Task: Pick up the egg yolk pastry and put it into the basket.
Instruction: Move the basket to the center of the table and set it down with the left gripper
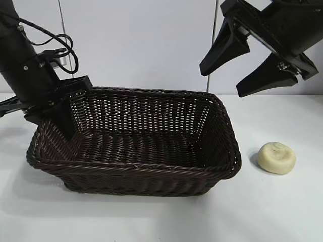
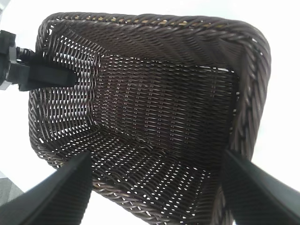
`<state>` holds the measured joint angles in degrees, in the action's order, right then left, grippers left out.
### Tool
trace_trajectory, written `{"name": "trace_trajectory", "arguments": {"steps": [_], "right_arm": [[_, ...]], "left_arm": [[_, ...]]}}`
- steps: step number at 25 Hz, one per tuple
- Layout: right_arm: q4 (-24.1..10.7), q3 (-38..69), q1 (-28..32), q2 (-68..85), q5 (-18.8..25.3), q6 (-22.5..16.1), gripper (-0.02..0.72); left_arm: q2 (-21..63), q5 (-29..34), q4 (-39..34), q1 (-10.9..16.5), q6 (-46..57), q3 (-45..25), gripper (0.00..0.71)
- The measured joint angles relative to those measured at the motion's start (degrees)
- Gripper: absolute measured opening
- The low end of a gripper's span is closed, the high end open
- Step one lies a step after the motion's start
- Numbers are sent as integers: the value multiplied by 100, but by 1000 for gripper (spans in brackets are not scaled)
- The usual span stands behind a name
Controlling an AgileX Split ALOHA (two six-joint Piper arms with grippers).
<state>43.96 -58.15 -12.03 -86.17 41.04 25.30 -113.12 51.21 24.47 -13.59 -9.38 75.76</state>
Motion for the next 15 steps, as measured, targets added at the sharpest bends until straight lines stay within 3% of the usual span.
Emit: {"name": "trace_trajectory", "arguments": {"steps": [4,6,8,11,15], "right_arm": [[0,0,0,0,0,0,549],[0,0,0,0,0,0,549],[0,0,0,0,0,0,549],[0,0,0,0,0,0,549],[0,0,0,0,0,0,549]], "left_arm": [[0,0,11,0,-86,5,125],[0,0,22,0,-104,5,210],[0,-1,27,0,-110,11,352],[32,-6,-23,0,-116,97,510],[199,282,-257,0,-116,378,563]]}}
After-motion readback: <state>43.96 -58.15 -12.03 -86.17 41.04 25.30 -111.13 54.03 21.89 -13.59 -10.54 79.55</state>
